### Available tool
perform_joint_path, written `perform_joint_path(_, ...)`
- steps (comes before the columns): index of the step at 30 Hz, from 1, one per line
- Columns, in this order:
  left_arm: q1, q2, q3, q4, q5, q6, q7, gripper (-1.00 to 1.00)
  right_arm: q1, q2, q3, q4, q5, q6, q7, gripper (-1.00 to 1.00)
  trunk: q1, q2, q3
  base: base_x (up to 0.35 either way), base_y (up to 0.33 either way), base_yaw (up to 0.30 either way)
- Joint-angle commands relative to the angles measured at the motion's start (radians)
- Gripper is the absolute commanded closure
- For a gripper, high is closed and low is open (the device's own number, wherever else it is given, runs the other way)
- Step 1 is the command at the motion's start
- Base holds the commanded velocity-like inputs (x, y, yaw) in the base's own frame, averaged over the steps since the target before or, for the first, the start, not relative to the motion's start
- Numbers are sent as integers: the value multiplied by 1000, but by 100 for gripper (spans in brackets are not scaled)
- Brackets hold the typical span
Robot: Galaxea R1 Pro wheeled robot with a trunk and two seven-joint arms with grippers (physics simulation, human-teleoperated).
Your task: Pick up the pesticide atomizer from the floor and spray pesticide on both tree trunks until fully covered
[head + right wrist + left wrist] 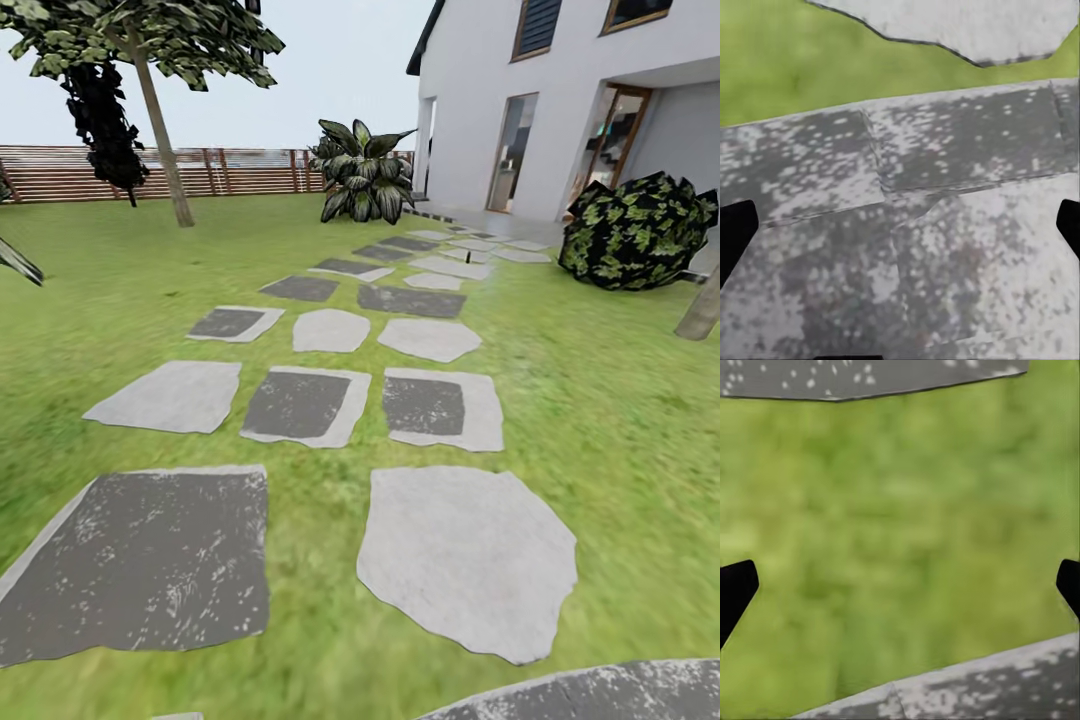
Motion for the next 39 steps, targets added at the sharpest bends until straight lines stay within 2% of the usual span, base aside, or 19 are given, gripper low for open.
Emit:
perform_joint_path(1,-1,0,2,1,2,-3,0,-100,0,0,0,3,0,-7,0,-100,0,0,-1,338,0,0)
perform_joint_path(7,0,-10,-6,-5,-4,-2,-11,-100,0,-3,-6,13,0,-21,0,-100,0,0,-1,338,0,0)
perform_joint_path(16,-1,0,-1,-13,-1,-3,-23,-100,-1,-5,-6,43,-2,-31,-2,-100,0,0,-1,338,0,0)
perform_joint_path(22,-4,-6,-2,-20,2,-2,-24,-100,-1,1,-6,45,-4,-51,-3,-100,0,0,-1,338,0,0)
perform_joint_path(25,-10,-10,-1,-39,3,-1,-21,-100,-2,2,-5,29,-4,-87,-3,-100,0,0,-1,338,0,0)
perform_joint_path(28,-10,-9,2,-61,3,-1,-18,-100,-2,0,-5,-35,-2,-105,-4,-100,0,0,-1,338,0,0)
perform_joint_path(32,-6,-1,3,-58,4,-2,-17,-100,-2,-2,-5,-40,-1,-112,-4,-100,0,0,-1,338,0,0)
perform_joint_path(39,-4,-9,-4,-21,-6,-15,-18,-100,-2,-1,-6,-23,-2,-116,-5,-100,0,0,-1,338,0,0)
